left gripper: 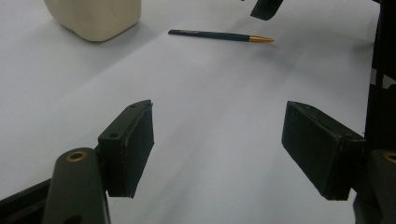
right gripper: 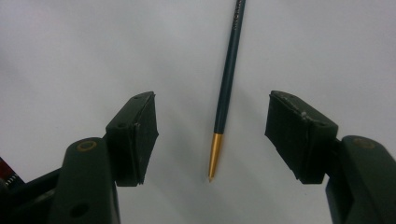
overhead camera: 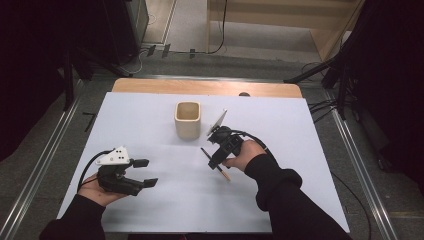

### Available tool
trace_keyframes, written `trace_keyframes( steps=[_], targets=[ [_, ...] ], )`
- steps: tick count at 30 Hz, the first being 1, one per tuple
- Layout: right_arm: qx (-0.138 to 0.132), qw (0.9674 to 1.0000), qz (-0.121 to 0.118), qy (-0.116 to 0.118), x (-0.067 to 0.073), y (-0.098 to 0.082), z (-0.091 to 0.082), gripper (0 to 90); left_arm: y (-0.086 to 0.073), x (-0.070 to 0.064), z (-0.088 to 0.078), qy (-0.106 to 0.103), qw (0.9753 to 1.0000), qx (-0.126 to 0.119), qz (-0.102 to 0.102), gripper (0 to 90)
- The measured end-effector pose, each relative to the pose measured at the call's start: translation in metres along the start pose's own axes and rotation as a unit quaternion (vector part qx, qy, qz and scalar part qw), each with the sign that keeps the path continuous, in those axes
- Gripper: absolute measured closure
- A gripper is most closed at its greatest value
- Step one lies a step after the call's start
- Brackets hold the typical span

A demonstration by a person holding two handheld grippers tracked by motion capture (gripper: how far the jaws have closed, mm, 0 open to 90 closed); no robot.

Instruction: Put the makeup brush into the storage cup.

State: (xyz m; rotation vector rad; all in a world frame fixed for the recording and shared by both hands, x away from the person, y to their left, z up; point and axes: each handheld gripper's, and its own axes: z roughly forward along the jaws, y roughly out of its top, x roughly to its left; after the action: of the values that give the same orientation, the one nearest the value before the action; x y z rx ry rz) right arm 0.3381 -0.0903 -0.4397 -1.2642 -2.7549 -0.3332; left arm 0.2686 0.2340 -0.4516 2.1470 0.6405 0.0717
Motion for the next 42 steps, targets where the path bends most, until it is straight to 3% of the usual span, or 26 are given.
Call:
trace_keyframes(
  steps=[12, 20, 26, 31, 35, 40, 42],
  targets=[
    [0.004, 0.9999, 0.01, 0.004, -0.005, -0.007, 0.025, 26.5, 0.0, 0.0, 0.0, 0.0, 1.0, 0.001, 0.0, 26.0],
    [0.011, 0.9999, 0.011, -0.005, -0.003, -0.01, 0.035, 21.1, 0.0, 0.0, 0.0, 0.0, 1.0, 0.001, 0.0, 26.0],
    [0.011, 0.9995, 0.01, -0.026, 0.0, -0.015, 0.041, 34.4, 0.0, 0.0, 0.0, 0.001, 1.0, 0.001, 0.0, 26.0],
    [0.009, 0.9966, -0.012, -0.081, 0.009, -0.018, 0.042, 46.7, 0.0, 0.001, -0.001, 0.002, 1.0, -0.002, 0.0, 26.0],
    [0.011, 0.9966, -0.011, -0.081, 0.014, -0.018, 0.041, 58.8, 0.0, 0.001, -0.001, 0.003, 1.0, -0.001, -0.003, 26.0],
    [0.015, 0.9968, -0.004, -0.078, 0.015, -0.017, 0.041, 62.8, 0.0, 0.001, 0.0, 0.003, 1.0, 0.001, 0.0, 26.0],
    [0.015, 0.9969, -0.005, -0.077, 0.015, -0.017, 0.041, 69.9, 0.0, 0.001, 0.0, 0.003, 1.0, 0.0, -0.001, 26.0]
  ],
)
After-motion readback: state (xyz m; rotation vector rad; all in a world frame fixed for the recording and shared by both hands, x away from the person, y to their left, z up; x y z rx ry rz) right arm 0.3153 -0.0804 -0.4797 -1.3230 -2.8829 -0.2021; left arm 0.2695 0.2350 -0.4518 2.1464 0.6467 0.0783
